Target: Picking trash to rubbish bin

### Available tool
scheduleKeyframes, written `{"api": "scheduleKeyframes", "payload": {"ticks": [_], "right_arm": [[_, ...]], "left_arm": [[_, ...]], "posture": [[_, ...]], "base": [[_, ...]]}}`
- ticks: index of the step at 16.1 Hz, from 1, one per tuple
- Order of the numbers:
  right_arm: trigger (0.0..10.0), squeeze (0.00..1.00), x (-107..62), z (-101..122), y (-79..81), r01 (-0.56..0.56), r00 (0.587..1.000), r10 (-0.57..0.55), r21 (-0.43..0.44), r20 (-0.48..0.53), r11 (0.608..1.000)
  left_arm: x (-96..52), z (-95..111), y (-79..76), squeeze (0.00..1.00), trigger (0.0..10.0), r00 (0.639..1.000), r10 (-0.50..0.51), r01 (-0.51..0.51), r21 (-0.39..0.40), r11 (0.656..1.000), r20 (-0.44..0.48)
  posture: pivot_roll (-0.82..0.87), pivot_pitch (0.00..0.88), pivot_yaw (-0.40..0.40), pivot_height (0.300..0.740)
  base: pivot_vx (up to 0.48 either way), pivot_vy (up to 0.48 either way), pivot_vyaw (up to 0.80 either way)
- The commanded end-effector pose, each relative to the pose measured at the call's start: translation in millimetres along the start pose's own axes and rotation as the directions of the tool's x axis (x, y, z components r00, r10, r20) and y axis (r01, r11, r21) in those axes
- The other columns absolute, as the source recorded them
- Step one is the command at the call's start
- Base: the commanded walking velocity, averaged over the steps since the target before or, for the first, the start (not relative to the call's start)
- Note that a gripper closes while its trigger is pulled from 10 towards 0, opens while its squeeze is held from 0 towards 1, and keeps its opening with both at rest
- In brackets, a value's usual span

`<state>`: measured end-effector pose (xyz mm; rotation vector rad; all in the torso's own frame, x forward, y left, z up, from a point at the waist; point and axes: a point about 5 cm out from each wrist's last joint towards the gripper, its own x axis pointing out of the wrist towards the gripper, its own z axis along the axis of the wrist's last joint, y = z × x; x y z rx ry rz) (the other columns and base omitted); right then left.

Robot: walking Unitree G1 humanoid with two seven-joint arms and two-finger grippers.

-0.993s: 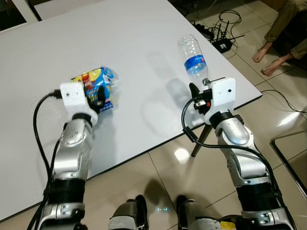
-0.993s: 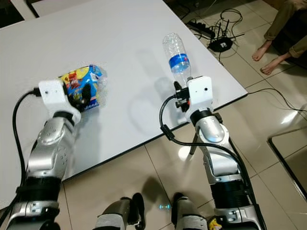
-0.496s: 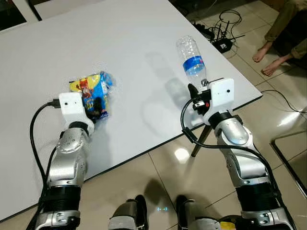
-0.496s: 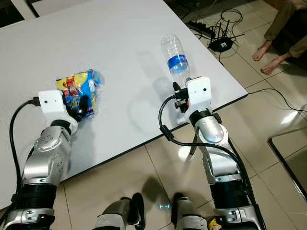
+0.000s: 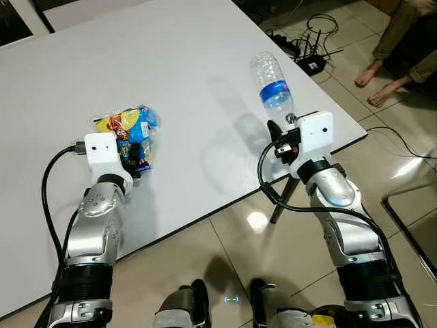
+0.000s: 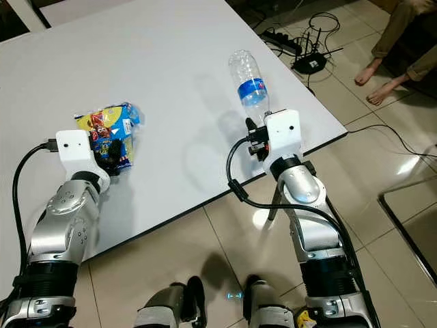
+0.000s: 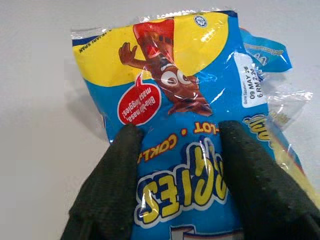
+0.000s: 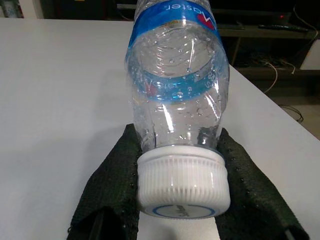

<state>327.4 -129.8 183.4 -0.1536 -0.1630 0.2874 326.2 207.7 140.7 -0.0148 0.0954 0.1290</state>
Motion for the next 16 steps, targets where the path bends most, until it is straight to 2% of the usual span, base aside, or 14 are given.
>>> {"api": "scheduleKeyframes", "payload": {"ticks": [1,9,16], "right_arm": [[10.0,0.0,0.0,-2.3,2.0,-0.008,1.0,0.008,0.001,-0.015,1.0],[10.0,0.0,-0.4,-2.3,1.7,-0.006,1.0,0.006,0.0,-0.013,1.0],[10.0,0.0,-0.1,-2.7,2.5,-0.008,1.0,0.008,0.003,-0.014,1.0]], "left_arm": [[-6.8,-33.0,6.3,0.0,0.0,0.989,0.016,-0.018,-0.016,1.0,-0.148],[-6.6,-27.7,4.6,0.0,0.0,0.993,0.01,-0.014,-0.034,0.999,-0.12],[-8.8,-13.2,0.8,0.0,0.0,1.0,0.006,-0.006,-0.023,1.0,-0.026]], "posture": [[-0.1,0.24,0.067,0.74],[-0.1,0.237,0.069,0.74],[-0.1,0.234,0.069,0.74]], "base": [[0.0,0.0,0.0],[0.0,0.0,0.0],[0.0,0.0,0.0]]}}
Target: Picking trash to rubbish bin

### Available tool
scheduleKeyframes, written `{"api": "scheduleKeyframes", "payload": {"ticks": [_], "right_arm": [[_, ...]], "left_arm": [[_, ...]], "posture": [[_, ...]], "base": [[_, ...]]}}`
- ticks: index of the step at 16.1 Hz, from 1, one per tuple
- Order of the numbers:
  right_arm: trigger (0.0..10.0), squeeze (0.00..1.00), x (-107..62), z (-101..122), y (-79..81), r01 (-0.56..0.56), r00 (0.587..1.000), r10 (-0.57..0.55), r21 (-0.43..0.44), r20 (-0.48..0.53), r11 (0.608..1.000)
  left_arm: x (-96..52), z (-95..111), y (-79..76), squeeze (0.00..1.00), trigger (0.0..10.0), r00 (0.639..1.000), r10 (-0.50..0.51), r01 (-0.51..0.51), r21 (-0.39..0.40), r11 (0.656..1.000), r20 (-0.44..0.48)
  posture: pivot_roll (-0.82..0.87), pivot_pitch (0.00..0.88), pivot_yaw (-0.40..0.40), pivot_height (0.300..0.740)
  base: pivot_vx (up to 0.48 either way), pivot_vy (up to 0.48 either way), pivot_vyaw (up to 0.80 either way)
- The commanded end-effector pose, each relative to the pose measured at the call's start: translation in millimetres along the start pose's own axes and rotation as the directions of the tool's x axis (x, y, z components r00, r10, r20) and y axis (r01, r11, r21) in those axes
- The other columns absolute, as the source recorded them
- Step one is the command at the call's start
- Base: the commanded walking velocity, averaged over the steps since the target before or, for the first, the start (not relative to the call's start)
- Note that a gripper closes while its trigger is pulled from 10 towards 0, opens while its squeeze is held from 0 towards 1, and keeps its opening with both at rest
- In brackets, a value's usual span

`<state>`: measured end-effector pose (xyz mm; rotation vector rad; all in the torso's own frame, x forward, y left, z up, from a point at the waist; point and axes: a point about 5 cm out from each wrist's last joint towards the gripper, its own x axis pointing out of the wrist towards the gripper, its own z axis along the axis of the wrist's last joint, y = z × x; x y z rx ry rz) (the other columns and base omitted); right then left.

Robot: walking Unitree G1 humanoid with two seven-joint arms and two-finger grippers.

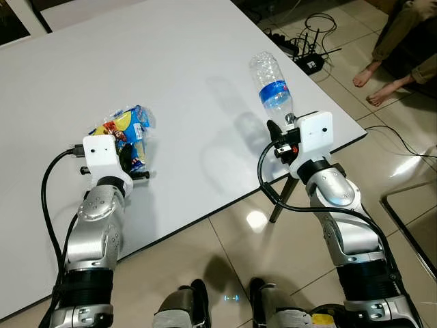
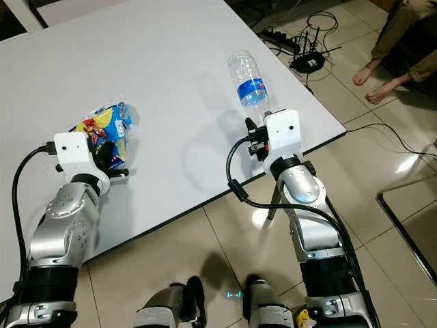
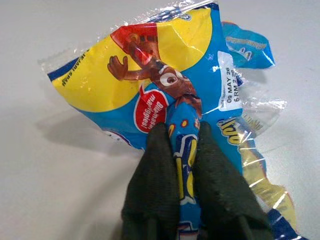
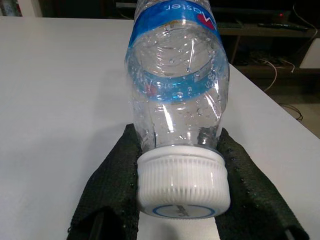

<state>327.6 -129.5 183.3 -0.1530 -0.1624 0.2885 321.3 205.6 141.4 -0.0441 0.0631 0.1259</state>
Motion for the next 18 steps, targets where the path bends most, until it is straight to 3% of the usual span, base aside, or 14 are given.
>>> {"api": "scheduleKeyframes", "payload": {"ticks": [1,5,7,11,13,17,18], "right_arm": [[10.0,0.0,0.0,-2.6,2.6,-0.008,1.0,0.008,0.003,-0.013,1.0],[10.0,0.0,7.8,2.0,3.8,-0.018,1.0,0.018,0.004,0.007,1.0],[10.0,0.0,12.2,4.0,5.4,-0.031,0.999,0.031,0.003,0.018,1.0],[10.0,0.0,18.9,6.9,7.0,-0.042,0.998,0.041,0.015,0.037,0.999],[10.0,0.0,20.6,9.1,8.6,-0.046,0.997,0.044,0.032,0.056,0.998],[10.0,0.0,19.1,7.4,10.9,-0.043,0.997,0.04,0.045,0.062,0.998],[10.0,0.0,18.7,7.3,10.9,-0.043,0.997,0.04,0.046,0.063,0.998]], "left_arm": [[-4.8,-10.4,1.6,0.0,0.0,0.999,0.011,-0.011,0.009,1.0,-0.032],[-3.3,1.0,-3.3,0.0,0.0,0.994,-0.014,0.01,0.037,0.999,0.109],[-13.9,21.3,-10.6,0.0,0.0,0.975,-0.035,0.011,0.11,0.994,0.217],[-22.1,20.5,-13.3,0.0,0.0,0.965,-0.049,0.027,0.09,0.996,0.258],[-34.3,19.8,-14.5,0.0,0.0,0.955,-0.064,0.025,0.14,0.99,0.288],[-45.9,8.2,-17.9,0.0,0.0,0.966,-0.084,0.054,0.124,0.991,0.246],[-46.9,7.9,-18.5,0.0,2.0,0.966,-0.085,0.054,0.132,0.99,0.245]], "posture": [[-0.1,0.232,0.068,0.74],[-0.09,0.197,0.059,0.74],[-0.08,0.164,0.048,0.74],[-0.08,0.128,0.047,0.74],[-0.06,0.103,0.049,0.74],[-0.07,0.097,0.048,0.74],[-0.07,0.102,0.048,0.74]], "base": [[0.0,0.0,0.0],[0.0,0.0,0.0],[0.0,0.0,0.0],[0.0,0.0,0.0],[0.0,0.0,0.0],[0.0,0.0,0.0],[0.0,0.0,0.0]]}}
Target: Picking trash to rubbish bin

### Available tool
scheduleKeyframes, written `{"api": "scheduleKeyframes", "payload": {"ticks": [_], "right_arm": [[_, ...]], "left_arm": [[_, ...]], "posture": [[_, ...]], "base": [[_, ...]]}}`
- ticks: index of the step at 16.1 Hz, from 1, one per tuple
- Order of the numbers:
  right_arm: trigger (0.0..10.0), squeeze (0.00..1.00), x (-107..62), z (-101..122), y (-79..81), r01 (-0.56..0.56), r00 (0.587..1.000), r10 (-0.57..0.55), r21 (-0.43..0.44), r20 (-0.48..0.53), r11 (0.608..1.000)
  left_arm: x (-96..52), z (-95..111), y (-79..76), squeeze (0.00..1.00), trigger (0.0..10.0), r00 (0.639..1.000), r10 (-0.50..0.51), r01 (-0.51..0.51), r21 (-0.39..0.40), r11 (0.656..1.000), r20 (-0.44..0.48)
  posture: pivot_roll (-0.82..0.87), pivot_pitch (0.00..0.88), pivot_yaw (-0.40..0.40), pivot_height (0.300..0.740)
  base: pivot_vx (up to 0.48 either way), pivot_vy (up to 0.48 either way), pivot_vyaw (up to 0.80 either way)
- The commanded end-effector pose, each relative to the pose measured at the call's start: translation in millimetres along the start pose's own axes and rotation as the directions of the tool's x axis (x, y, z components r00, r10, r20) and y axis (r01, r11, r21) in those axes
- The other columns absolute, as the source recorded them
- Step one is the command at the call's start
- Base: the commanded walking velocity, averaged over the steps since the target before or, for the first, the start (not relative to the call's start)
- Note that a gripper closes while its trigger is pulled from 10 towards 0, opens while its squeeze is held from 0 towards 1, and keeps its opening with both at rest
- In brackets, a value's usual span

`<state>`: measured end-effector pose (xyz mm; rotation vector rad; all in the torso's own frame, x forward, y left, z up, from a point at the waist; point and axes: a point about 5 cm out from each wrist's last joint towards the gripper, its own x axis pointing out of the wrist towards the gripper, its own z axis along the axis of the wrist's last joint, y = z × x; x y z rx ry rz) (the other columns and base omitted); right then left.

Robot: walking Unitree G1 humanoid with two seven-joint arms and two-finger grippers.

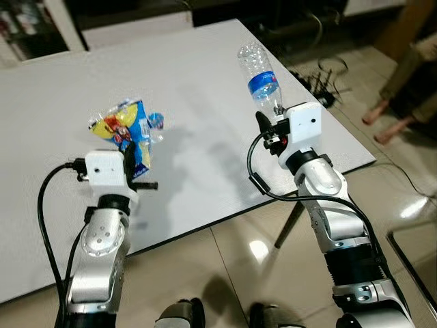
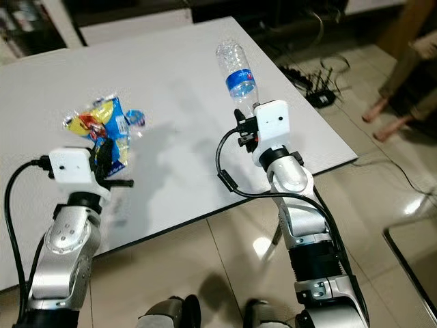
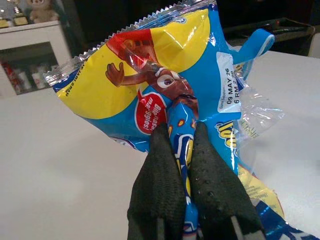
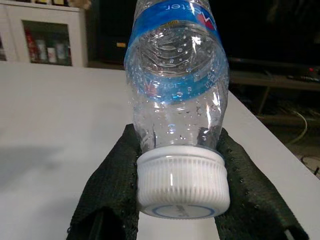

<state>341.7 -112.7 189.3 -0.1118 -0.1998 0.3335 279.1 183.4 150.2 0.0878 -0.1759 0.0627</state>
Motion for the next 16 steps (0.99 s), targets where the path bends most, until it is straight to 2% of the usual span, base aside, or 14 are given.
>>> {"api": "scheduleKeyframes", "payload": {"ticks": [1,2,4,8,13,15,16], "right_arm": [[10.0,0.0,-1.5,2.1,0.2,-0.004,1.0,0.004,0.01,0.016,1.0],[10.0,0.0,-1.9,1.9,0.1,-0.003,1.0,0.003,0.01,0.015,1.0],[10.0,0.0,-5.1,1.0,-0.6,-0.002,1.0,0.002,0.012,0.011,1.0],[10.0,0.0,-7.4,-0.4,-1.4,0.002,1.0,-0.002,0.011,0.001,1.0],[10.0,0.0,-7.6,-0.3,-2.0,0.005,1.0,-0.005,0.01,-0.002,1.0],[10.0,0.0,-8.0,-1.2,-2.3,0.004,1.0,-0.004,0.006,-0.008,1.0],[10.0,0.0,-7.9,-1.4,-2.3,0.004,1.0,-0.004,0.005,-0.009,1.0]], "left_arm": [[-1.8,3.5,-1.1,0.0,5.0,1.0,-0.003,0.003,0.015,1.0,0.004],[-2.0,3.9,-1.0,0.0,7.9,1.0,-0.001,0.001,0.015,1.0,0.004],[-0.7,8.7,-2.2,0.0,9.9,1.0,0.005,-0.005,-0.021,1.0,0.007],[2.9,11.9,-4.4,0.0,9.9,1.0,0.005,-0.005,-0.053,0.999,0.001],[5.4,8.0,-4.9,0.0,9.3,0.999,0.007,-0.01,-0.071,0.997,-0.033],[5.2,6.5,-5.4,0.0,8.7,0.999,0.007,-0.011,-0.08,0.997,-0.043],[5.4,6.3,-5.5,0.0,8.7,0.999,0.006,-0.01,-0.081,0.997,-0.044]], "posture": [[-0.07,0.101,0.046,0.74],[-0.07,0.102,0.046,0.74],[-0.07,0.102,0.045,0.74],[-0.08,0.101,0.045,0.74],[-0.09,0.095,0.047,0.74],[-0.09,0.097,0.047,0.74],[-0.09,0.097,0.047,0.74]], "base": [[0.0,0.0,0.0],[0.0,0.0,0.0],[0.0,0.0,0.0],[0.0,0.0,0.0],[0.0,0.0,0.0],[0.0,0.0,0.0],[0.0,0.0,-0.77]]}}
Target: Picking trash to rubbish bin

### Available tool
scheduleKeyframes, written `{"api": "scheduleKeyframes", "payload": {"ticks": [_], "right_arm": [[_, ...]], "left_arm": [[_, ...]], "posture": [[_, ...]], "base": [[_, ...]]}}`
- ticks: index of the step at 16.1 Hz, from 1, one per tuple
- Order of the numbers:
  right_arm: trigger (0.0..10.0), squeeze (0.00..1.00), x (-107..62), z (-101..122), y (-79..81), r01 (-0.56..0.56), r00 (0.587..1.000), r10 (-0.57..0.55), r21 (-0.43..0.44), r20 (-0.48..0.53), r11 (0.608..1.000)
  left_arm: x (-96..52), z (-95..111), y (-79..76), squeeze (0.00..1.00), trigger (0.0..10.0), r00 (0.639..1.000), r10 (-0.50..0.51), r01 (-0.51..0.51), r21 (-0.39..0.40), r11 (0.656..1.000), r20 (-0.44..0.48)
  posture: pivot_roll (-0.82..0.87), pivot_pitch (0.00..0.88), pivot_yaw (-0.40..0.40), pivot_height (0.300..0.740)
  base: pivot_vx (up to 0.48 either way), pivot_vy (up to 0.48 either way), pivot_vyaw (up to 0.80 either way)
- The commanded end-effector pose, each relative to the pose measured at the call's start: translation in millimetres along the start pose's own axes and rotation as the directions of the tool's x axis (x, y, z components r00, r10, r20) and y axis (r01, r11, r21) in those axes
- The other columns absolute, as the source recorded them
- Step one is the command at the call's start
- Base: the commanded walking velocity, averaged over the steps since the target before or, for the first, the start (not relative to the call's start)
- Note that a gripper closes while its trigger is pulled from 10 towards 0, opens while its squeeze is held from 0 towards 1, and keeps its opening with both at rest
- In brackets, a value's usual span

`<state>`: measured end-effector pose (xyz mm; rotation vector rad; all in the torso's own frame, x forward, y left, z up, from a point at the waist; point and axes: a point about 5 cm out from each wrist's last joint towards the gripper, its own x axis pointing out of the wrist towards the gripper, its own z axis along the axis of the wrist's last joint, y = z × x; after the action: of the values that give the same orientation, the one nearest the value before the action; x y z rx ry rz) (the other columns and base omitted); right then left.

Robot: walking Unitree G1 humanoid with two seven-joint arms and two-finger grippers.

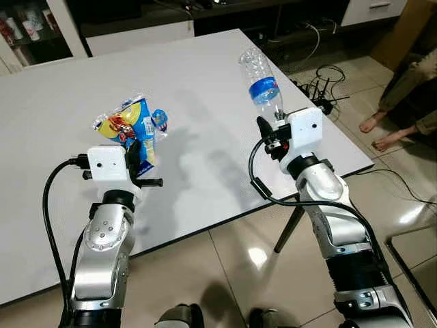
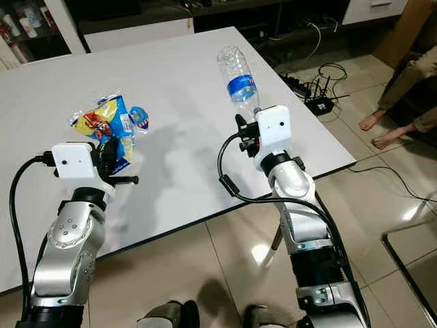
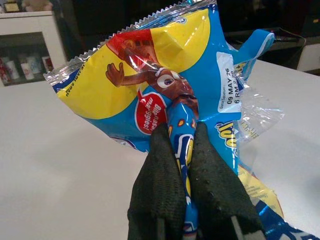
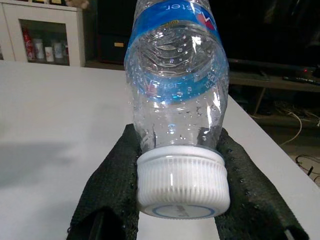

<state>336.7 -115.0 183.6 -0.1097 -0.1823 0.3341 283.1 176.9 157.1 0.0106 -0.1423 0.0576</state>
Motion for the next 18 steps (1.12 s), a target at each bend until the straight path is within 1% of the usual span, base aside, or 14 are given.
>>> {"api": "scheduleKeyframes", "payload": {"ticks": [1,4,6,8,9,12,18], "right_arm": [[10.0,0.0,-1.8,2.7,-2.5,0.005,1.0,-0.005,0.001,0.005,1.0],[10.0,0.0,-2.0,2.2,-2.4,0.005,1.0,-0.005,0.001,0.001,1.0],[10.0,0.0,-2.6,2.2,-2.4,0.005,1.0,-0.005,0.0,0.0,1.0],[10.0,0.0,-2.8,2.8,-2.7,0.006,1.0,-0.006,-0.001,0.0,1.0],[10.0,0.0,-2.8,3.4,-2.8,0.006,1.0,-0.006,-0.001,0.001,1.0],[10.0,0.0,-3.7,3.4,-1.8,0.004,1.0,-0.004,0.0,-0.001,1.0],[10.0,0.0,-4.2,2.8,-1.7,0.004,1.0,-0.004,0.0,-0.007,1.0]], "left_arm": [[0.6,-0.8,0.6,0.0,8.5,1.0,0.008,-0.008,-0.009,1.0,-0.012],[0.2,-1.2,0.2,0.0,8.2,1.0,0.008,-0.008,-0.012,1.0,-0.018],[0.2,-1.0,-0.7,0.0,8.4,1.0,-0.001,0.001,-0.01,1.0,-0.015],[0.2,-1.8,-1.2,0.0,7.9,1.0,-0.004,0.004,-0.01,1.0,-0.017],[0.0,-2.5,-1.3,0.0,7.3,1.0,-0.004,0.004,-0.012,1.0,-0.021],[-1.2,-4.6,-2.2,0.0,7.6,0.999,-0.009,0.008,-0.026,1.0,-0.038],[-1.5,-8.1,-1.8,0.0,7.8,0.998,-0.01,0.007,-0.046,0.999,-0.062]], "posture": [[-0.09,0.097,0.047,0.74],[-0.09,0.099,0.046,0.74],[-0.09,0.099,0.046,0.74],[-0.09,0.1,0.046,0.74],[-0.09,0.102,0.046,0.74],[-0.09,0.108,0.046,0.74],[-0.09,0.114,0.046,0.74]], "base": [[0.0,0.0,-0.78],[0.0,0.0,-0.78],[0.0,0.0,-0.78],[0.0,0.0,-0.77],[0.0,0.0,-0.77],[0.0,0.0,-0.77],[0.0,0.0,-0.78]]}}
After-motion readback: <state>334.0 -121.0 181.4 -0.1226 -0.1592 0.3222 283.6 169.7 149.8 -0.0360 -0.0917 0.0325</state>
